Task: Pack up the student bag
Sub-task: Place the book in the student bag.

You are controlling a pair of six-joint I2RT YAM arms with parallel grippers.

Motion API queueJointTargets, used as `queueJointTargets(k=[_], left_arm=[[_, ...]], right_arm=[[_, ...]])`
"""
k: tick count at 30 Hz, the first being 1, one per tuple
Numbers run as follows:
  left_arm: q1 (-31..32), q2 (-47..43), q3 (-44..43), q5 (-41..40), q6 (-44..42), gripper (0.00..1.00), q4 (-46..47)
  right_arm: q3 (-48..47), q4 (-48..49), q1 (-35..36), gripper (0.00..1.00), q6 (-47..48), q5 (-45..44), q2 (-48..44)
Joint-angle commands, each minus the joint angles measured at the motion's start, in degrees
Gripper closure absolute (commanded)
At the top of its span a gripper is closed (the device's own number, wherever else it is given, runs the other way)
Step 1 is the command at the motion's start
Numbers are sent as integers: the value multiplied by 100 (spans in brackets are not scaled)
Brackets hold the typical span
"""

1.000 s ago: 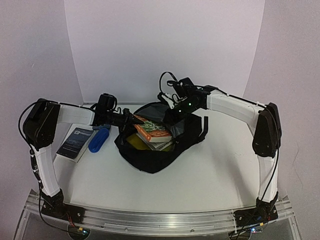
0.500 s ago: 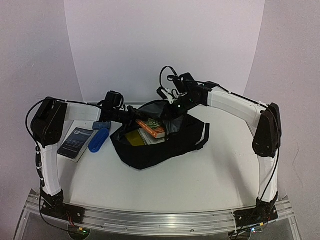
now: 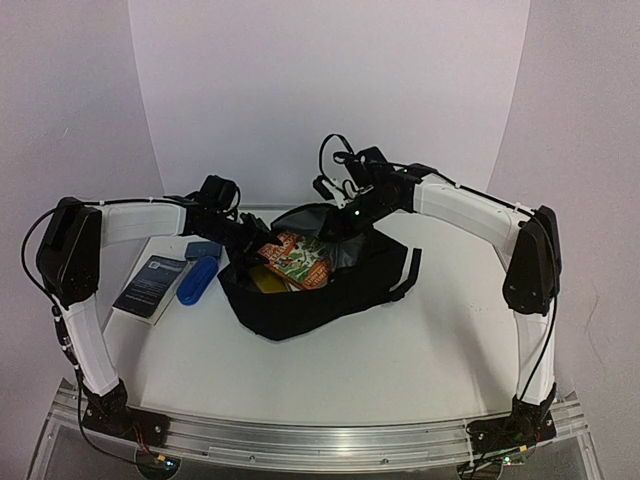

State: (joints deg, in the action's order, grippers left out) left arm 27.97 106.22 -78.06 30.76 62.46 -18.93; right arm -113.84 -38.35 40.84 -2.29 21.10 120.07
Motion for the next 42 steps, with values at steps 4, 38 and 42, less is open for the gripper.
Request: queueJointTargets(k=[4,38,42], left_arm=[[62,86,-18,-246,-41,46,-266],[438,859,-8,100,-167,84,2434],[440,398,632,-137,-107,80,3066]], right_arm=[[-338,407,56,100,-56,388,-59],[-275,430,96,100,-89,441,12],[-263,435,95,100,-143,452,32]])
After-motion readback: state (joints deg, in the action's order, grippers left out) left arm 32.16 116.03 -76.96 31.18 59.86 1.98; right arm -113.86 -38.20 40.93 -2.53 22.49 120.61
